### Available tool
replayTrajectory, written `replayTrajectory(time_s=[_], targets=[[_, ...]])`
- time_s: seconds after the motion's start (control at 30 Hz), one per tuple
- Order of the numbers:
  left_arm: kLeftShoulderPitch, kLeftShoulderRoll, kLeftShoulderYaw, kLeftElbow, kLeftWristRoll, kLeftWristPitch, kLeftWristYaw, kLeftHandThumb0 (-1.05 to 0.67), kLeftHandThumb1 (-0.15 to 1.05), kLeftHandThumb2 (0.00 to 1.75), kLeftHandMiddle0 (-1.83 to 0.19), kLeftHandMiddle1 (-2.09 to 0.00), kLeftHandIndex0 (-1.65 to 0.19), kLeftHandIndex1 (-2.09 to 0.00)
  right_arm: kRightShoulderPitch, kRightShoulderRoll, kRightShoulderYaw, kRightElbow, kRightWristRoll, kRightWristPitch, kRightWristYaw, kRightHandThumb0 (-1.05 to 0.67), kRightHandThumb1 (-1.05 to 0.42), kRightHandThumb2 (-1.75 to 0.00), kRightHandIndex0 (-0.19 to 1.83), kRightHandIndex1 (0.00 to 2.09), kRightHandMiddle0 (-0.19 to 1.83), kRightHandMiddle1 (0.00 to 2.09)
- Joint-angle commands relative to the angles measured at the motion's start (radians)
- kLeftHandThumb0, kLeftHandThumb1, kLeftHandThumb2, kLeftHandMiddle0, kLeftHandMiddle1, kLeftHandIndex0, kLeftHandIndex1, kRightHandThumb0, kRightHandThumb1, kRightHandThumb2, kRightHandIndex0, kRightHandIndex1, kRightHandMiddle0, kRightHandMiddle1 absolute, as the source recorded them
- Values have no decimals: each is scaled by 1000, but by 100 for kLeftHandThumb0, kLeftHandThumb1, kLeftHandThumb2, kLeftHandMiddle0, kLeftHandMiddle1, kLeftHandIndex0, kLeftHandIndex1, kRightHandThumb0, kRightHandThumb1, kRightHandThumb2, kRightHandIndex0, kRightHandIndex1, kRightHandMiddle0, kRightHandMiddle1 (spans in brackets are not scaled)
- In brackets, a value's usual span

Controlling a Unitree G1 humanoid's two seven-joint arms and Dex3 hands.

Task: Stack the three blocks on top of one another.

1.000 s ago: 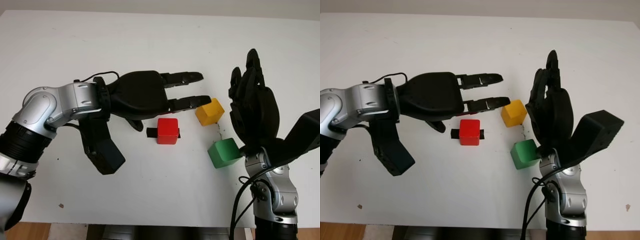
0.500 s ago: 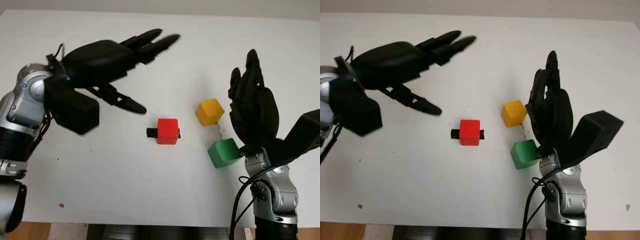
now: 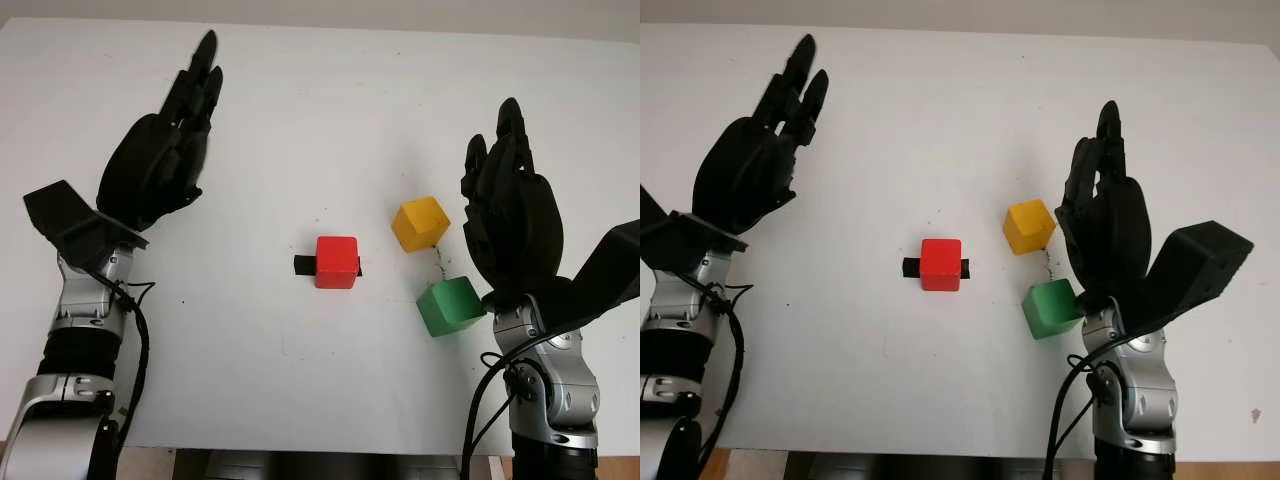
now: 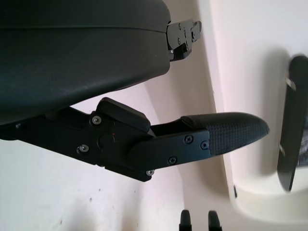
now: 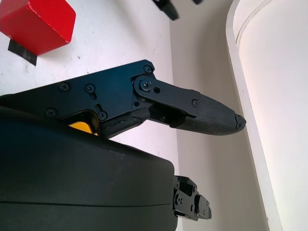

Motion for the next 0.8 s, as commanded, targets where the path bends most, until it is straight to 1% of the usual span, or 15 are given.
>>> replayTrajectory(time_s=[0.0, 0.07, 0.17, 0.33, 0.53, 0.77], targets=[[30, -10, 21, -31, -12, 5, 2, -87, 105, 66, 19, 0, 19, 0, -1, -6, -7, -12, 7, 4, 1, -70, -105, -71, -19, 0, -19, 0], [66, -37, 37, -47, -25, 9, 17, -87, 105, 65, 19, 0, 19, 0, -4, -8, -10, -10, 12, 4, 3, -70, -105, -70, -19, 0, -19, 0], [108, -75, 53, -92, -57, 44, 38, -87, 105, 65, 19, 0, 19, 0, -6, -12, -15, -10, 20, 8, 8, -70, -105, -70, -19, 0, -19, 0], [148, -117, 66, -145, -89, 81, 39, -86, 105, 68, 19, 0, 19, 0, -14, -15, -21, -14, 30, 18, 10, -71, -105, -69, -19, 0, -19, 0], [167, -136, 69, -180, -77, 84, 57, -87, 105, 68, 19, 0, 19, 0, -27, -36, -25, -5, 21, 18, 13, -71, -105, -69, -19, 0, -19, 0], [168, -142, 69, -193, -89, 101, 51, -86, 105, 66, 19, 0, 19, 0, -60, -95, -40, 0, -5, 23, 23, -72, -105, -69, -19, 0, -19, 0]])
